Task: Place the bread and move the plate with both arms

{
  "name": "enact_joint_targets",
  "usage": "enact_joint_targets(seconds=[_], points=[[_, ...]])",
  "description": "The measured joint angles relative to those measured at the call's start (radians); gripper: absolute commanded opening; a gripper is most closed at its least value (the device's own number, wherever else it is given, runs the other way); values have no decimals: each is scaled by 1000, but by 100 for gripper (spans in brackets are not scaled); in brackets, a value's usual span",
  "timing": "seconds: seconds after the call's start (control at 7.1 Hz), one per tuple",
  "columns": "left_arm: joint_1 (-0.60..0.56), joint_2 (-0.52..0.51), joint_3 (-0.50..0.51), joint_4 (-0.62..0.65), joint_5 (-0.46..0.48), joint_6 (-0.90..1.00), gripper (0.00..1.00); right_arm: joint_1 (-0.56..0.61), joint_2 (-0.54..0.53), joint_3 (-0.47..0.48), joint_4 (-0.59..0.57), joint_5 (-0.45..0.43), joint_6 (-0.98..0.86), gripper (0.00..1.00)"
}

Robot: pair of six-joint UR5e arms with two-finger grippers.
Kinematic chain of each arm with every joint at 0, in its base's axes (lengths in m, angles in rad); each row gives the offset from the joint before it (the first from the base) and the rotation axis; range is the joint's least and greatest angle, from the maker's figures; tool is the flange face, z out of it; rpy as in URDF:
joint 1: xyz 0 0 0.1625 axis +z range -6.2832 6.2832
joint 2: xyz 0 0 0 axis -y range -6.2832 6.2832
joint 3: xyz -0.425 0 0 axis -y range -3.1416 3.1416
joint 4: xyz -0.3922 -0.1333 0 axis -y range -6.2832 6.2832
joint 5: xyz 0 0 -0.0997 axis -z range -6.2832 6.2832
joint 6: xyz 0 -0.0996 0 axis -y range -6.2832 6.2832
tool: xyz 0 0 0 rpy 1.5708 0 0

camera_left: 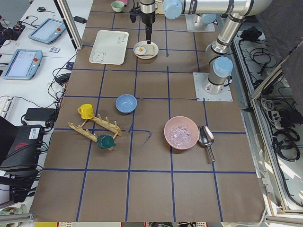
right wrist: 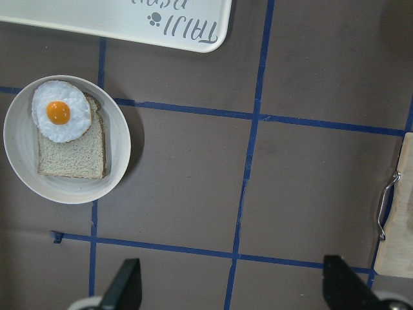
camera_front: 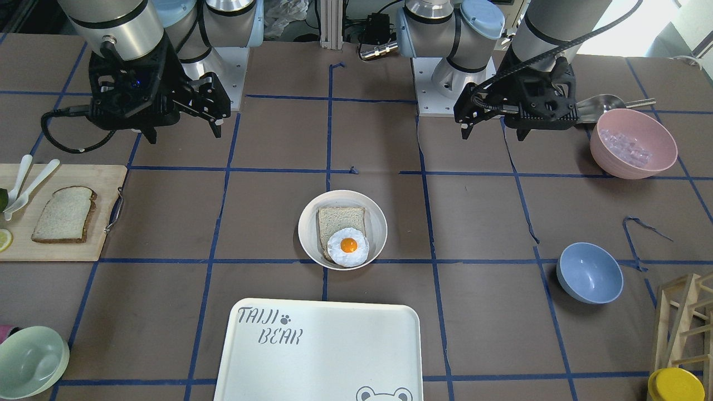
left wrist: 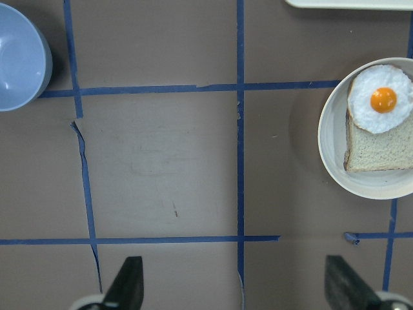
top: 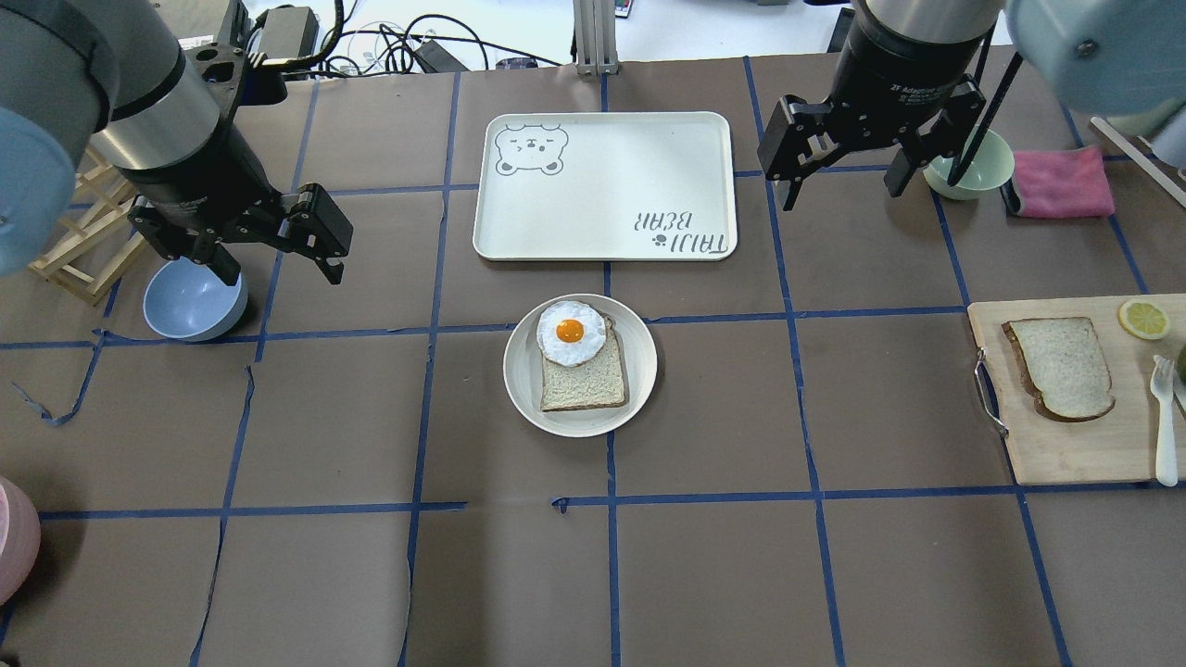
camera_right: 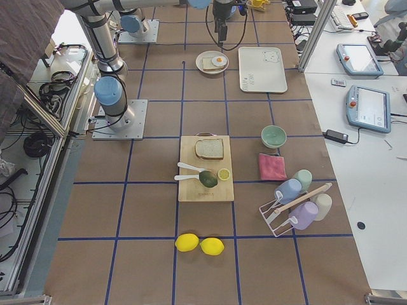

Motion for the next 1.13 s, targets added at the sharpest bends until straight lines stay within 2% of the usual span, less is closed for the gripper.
enact_joint_targets(seconds=[0.85, 1.13], points=[[0, 3, -3, -3, 2, -1, 100, -8, 2, 4, -6, -8, -7, 100], [0, 3, -4, -2, 2, -1, 100, -100, 11, 49, -8, -69, -27, 100]])
